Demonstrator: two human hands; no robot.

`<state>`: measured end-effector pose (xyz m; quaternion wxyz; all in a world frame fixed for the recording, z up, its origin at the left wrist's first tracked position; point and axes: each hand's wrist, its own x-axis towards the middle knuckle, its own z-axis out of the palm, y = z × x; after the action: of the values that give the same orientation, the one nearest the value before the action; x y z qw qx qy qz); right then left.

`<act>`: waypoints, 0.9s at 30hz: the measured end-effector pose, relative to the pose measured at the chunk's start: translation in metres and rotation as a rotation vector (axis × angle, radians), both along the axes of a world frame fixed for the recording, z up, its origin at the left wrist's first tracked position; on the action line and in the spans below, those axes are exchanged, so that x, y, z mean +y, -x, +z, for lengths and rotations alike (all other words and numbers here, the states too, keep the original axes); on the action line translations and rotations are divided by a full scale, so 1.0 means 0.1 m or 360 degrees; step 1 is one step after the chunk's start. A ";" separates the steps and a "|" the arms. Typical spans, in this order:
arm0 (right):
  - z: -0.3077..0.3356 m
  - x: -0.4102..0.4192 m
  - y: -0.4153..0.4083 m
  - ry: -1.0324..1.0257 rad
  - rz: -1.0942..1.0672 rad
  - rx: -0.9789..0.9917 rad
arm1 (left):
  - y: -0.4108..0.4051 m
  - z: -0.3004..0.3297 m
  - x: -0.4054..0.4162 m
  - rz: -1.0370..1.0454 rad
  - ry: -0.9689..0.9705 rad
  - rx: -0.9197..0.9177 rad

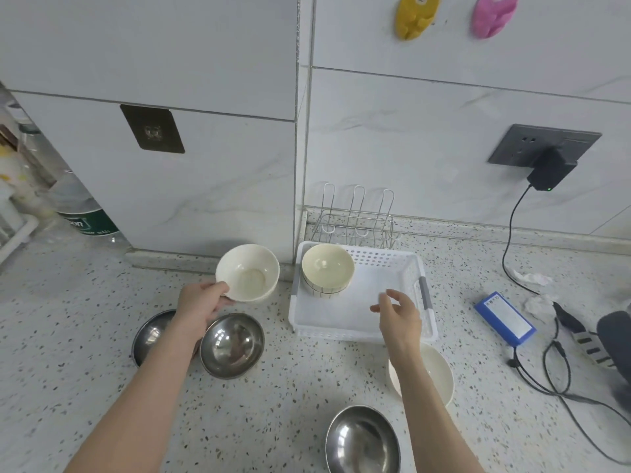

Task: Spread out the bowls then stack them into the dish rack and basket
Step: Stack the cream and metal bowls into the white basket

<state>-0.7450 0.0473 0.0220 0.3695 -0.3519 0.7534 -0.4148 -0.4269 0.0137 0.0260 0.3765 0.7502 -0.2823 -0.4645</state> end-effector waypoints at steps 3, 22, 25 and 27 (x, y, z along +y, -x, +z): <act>-0.03 0.36 0.32 -0.0017 -0.0302 -0.0016 | 0.02 0.04 0.20 0.0090 -0.0041 0.0277; -0.32 1.38 0.75 -0.0461 -0.0216 -0.0253 | 0.72 0.21 0.95 -0.0033 0.0033 0.0600; -0.29 1.39 0.74 -0.0456 -0.0240 -0.0082 | 0.78 0.25 1.01 -0.0040 0.0040 0.0570; -0.25 1.43 0.78 -0.0490 -0.0210 0.0095 | 0.80 0.26 1.03 -0.0040 0.0056 0.0567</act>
<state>-0.8234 0.1905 -0.0029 0.3684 -0.2530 0.8402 -0.3071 -0.5071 0.1162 0.0520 0.4276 0.6457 -0.2285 -0.5899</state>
